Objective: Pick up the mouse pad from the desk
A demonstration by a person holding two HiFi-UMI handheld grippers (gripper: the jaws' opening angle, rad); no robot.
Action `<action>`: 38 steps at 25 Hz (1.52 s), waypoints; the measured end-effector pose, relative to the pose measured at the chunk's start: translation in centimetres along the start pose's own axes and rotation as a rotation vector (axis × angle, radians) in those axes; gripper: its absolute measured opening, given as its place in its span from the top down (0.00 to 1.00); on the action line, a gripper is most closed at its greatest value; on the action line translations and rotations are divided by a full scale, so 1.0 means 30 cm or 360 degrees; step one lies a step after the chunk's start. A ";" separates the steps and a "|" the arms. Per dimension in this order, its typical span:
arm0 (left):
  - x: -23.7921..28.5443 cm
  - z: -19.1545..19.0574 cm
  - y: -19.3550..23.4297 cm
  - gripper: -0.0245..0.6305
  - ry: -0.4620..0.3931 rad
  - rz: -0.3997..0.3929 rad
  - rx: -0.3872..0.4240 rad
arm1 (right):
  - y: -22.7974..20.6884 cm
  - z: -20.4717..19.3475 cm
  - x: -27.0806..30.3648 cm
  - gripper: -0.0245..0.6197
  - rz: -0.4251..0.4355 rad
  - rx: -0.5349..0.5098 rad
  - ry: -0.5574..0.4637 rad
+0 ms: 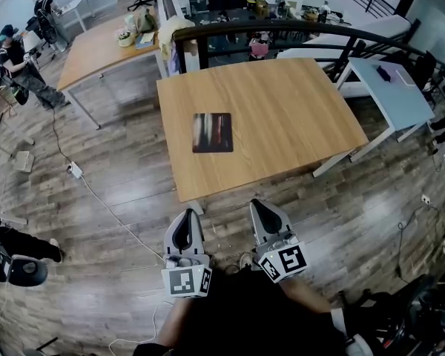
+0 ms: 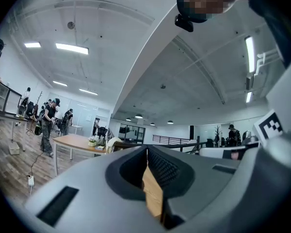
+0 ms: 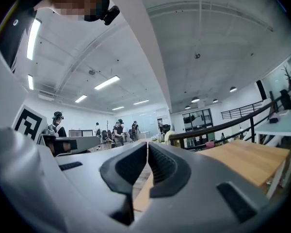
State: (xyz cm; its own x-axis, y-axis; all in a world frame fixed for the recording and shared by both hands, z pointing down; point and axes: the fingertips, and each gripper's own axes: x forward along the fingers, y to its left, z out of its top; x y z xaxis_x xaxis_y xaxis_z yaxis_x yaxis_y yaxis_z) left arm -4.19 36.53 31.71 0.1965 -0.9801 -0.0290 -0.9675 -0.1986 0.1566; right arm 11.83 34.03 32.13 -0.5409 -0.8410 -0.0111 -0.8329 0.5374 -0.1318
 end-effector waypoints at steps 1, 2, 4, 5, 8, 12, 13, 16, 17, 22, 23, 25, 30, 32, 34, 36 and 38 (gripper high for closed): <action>0.002 -0.001 0.006 0.93 0.0003 -0.0004 0.0000 | 0.003 -0.001 0.003 0.91 -0.0006 -0.0010 0.0002; 0.003 -0.002 0.014 0.93 0.0006 -0.0007 -0.0001 | 0.006 -0.002 0.007 0.91 -0.0013 -0.0017 0.0003; 0.006 0.001 0.037 0.93 0.0008 -0.0014 -0.0004 | 0.016 -0.002 0.016 0.91 -0.0030 -0.0024 0.0003; 0.007 0.004 0.051 0.93 0.0008 -0.0018 -0.0005 | 0.024 -0.003 0.022 0.91 -0.0038 -0.0029 0.0003; 0.006 0.019 0.095 0.93 0.0003 -0.0041 -0.0008 | 0.057 -0.011 0.040 0.91 -0.0059 -0.0043 0.0006; 0.004 0.034 0.148 0.93 0.0001 -0.0097 0.0010 | 0.113 -0.025 0.075 0.91 -0.0086 -0.0054 0.0012; 0.006 0.031 0.161 0.93 0.0005 -0.0110 0.0015 | 0.125 -0.030 0.087 0.91 -0.0092 -0.0057 0.0013; 0.022 0.021 0.196 0.93 0.0011 -0.0150 0.0013 | 0.150 -0.040 0.124 0.91 -0.0111 -0.0070 0.0011; 0.029 0.019 0.206 0.93 0.0014 -0.0161 0.0010 | 0.155 -0.041 0.135 0.91 -0.0118 -0.0073 0.0012; 0.069 0.022 0.244 0.93 0.0032 -0.0192 -0.0016 | 0.154 -0.036 0.189 0.91 -0.0149 -0.0081 0.0023; 0.083 0.023 0.251 0.93 0.0033 -0.0194 -0.0016 | 0.149 -0.032 0.204 0.91 -0.0152 -0.0086 0.0021; 0.119 0.019 0.262 0.93 0.0036 -0.0194 -0.0020 | 0.129 -0.028 0.240 0.91 -0.0156 -0.0093 0.0016; 0.243 -0.012 0.283 0.93 0.0059 -0.0179 -0.0019 | 0.057 -0.042 0.358 0.91 -0.0140 -0.0088 0.0015; 0.306 -0.019 0.289 0.93 0.0071 -0.0174 -0.0010 | 0.022 -0.046 0.409 0.91 -0.0125 -0.0092 0.0025; 0.375 -0.020 0.293 0.93 0.0078 -0.0168 0.0001 | -0.019 -0.043 0.464 0.91 -0.0112 -0.0101 0.0032; 0.449 -0.019 0.299 0.93 0.0081 -0.0157 0.0005 | -0.065 -0.041 0.522 0.91 -0.0098 -0.0107 0.0040; 0.527 -0.019 0.299 0.93 0.0083 -0.0145 0.0001 | -0.115 -0.041 0.580 0.91 -0.0082 -0.0108 0.0053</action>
State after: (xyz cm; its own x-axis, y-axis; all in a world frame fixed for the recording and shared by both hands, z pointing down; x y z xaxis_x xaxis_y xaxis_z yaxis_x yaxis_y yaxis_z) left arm -9.66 19.24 33.23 0.2915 -0.9565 0.0085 -0.9454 -0.2867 0.1549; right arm 5.14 17.61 33.60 -0.4996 -0.8658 0.0268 -0.8652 0.4973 -0.0637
